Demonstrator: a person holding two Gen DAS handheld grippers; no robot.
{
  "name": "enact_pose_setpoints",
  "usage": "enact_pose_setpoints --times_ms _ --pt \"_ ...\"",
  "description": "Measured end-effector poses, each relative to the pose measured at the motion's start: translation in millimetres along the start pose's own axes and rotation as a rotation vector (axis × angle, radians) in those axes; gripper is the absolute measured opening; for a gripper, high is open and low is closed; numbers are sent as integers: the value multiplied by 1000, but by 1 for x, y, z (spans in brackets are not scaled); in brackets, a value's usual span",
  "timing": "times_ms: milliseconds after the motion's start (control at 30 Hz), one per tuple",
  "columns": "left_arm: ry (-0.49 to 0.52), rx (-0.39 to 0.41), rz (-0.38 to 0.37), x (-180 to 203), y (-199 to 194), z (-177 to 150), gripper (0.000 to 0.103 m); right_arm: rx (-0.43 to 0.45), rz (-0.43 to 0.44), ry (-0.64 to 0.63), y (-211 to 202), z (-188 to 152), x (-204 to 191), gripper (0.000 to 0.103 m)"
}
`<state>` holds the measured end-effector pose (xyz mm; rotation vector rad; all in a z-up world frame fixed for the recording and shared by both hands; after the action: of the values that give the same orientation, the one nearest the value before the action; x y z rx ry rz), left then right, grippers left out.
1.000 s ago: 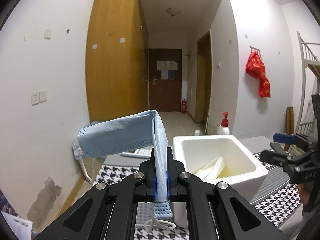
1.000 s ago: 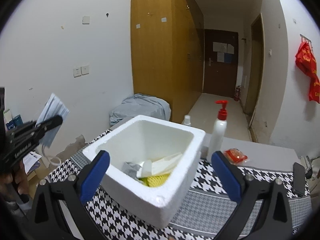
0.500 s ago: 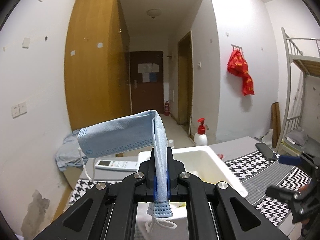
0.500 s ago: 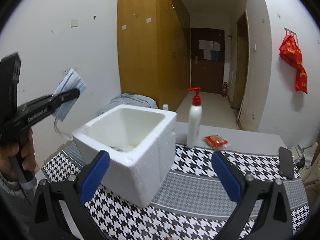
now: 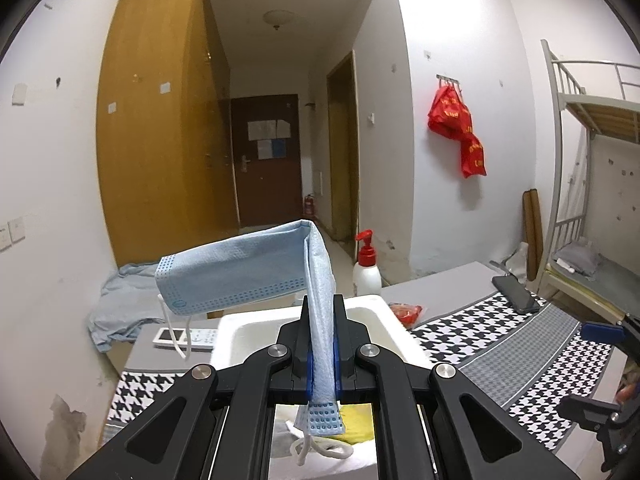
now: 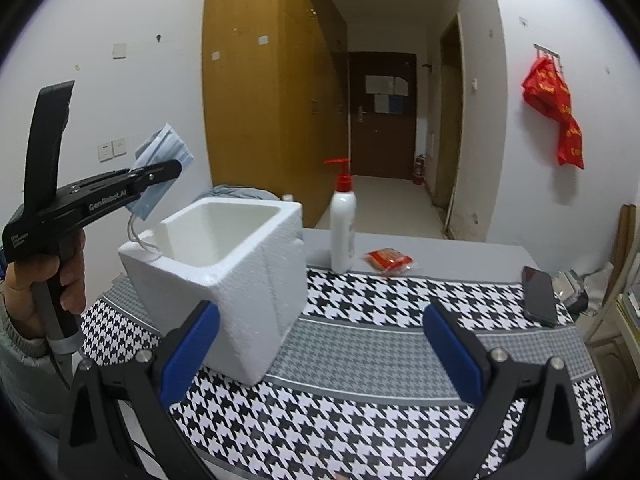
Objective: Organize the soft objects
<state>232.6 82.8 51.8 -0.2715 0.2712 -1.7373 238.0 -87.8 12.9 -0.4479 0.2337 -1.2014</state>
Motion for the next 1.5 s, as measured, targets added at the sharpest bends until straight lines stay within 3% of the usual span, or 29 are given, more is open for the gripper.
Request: enact_pose_setpoints --times_ms 333,400,433,500,600,667,1500 --pt "-16 -39 20 -4 21 -2 8 -8 -29 17 -6 -11 11 103" --pt "-22 -53 19 -7 26 -4 14 -14 -31 21 -5 -13 13 103" --pt "-20 -59 24 -7 28 -6 20 -17 -34 23 -4 -14 14 103" --pt "-19 -65 39 -8 32 -7 58 -23 -45 29 -3 -16 17 102" --pt "-13 -48 69 -9 30 -8 94 -29 -48 37 -2 -17 20 103" --pt "-5 -39 70 -8 28 -10 102 -30 -48 38 -1 -18 21 103" --pt "-2 53 103 29 -43 -3 102 68 -25 23 -27 4 18 103"
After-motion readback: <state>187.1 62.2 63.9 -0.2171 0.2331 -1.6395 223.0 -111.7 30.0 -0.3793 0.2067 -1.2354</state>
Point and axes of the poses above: each gripper's, at about its wrist camera, not at the fingertips, and y roughly the way its jaws point, x to its right, z to its top, the point moved 2 cm from there along y, roughly the way its jaws point, and after that the axes turned 12 degrees about -z, right-handed, at the moved point
